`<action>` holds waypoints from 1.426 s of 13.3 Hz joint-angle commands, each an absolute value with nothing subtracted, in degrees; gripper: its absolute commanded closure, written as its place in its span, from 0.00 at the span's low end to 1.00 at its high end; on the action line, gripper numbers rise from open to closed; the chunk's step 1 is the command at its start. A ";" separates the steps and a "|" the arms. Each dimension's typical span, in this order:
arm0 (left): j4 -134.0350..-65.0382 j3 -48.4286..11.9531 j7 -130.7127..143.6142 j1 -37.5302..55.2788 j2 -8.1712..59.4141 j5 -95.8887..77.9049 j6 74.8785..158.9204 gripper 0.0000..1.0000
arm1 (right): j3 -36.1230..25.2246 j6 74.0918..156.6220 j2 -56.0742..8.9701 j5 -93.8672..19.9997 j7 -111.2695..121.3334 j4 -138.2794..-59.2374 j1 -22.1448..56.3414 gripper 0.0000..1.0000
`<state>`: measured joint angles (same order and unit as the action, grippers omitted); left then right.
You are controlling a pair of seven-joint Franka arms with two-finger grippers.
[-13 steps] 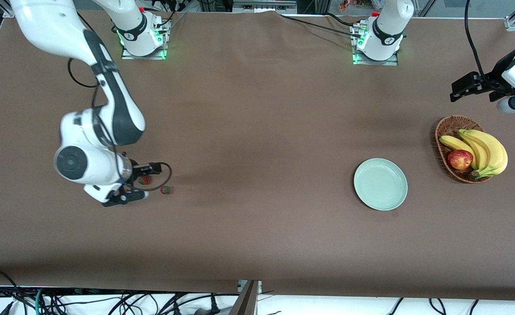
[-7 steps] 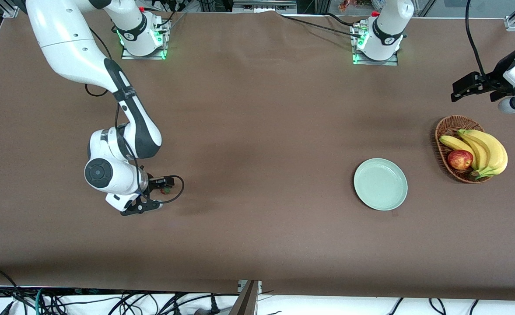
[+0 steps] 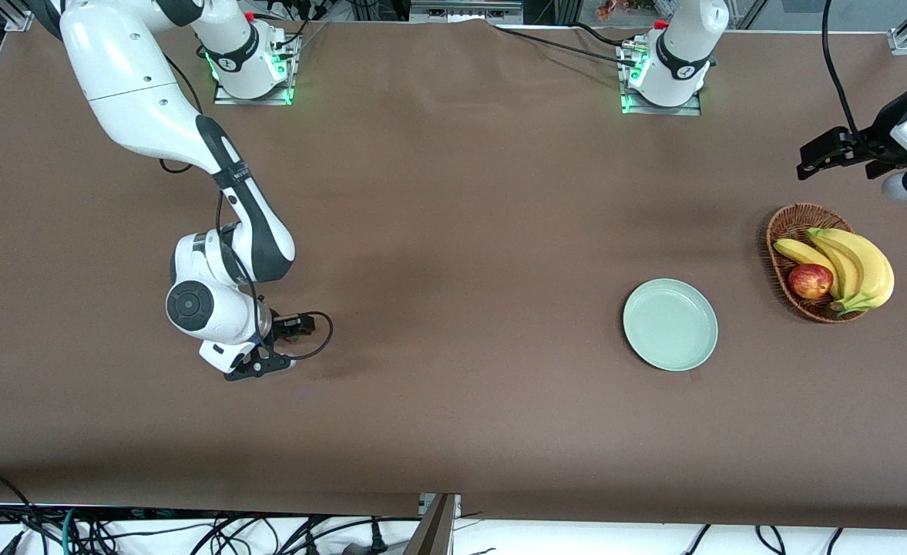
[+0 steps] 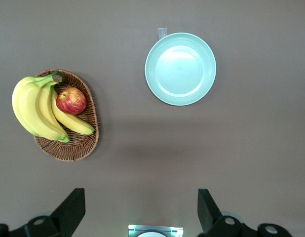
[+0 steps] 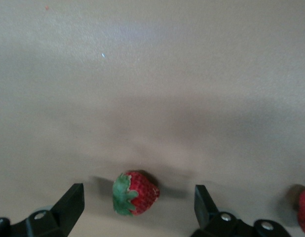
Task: Collect all strawberries into plate
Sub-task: 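Close the right gripper on one strawberry and lift it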
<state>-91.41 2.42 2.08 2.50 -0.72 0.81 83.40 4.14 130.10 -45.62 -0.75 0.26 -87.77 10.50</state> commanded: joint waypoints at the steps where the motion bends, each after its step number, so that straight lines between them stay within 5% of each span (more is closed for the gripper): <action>1: -90.61 2.46 2.11 2.29 -1.05 0.62 82.27 0.00 | 4.13 131.13 -45.09 -1.14 0.44 -88.95 10.55 0.45; 4: -90.53 2.55 1.93 2.29 -0.97 0.62 81.91 0.00 | 4.13 131.04 -45.09 -1.05 0.53 -88.86 10.55 0.82; 7: -89.91 2.55 1.93 2.29 -0.97 0.70 81.74 0.00 | 4.13 130.96 -45.00 -1.05 0.53 -88.77 10.55 0.98; 11: -89.83 2.55 1.93 2.29 -0.79 0.70 81.74 0.00 | 4.31 130.78 -44.56 -1.41 -0.26 -87.98 11.77 1.00; 14: -89.82 2.20 2.11 2.37 -0.88 0.70 81.74 0.00 | 4.22 131.39 -45.17 -0.88 -17.60 -86.40 20.09 1.00; 19: -89.30 2.55 1.85 2.29 -0.62 0.62 81.56 0.00 | 4.22 145.61 -50.26 -1.23 -49.60 -81.14 34.68 1.00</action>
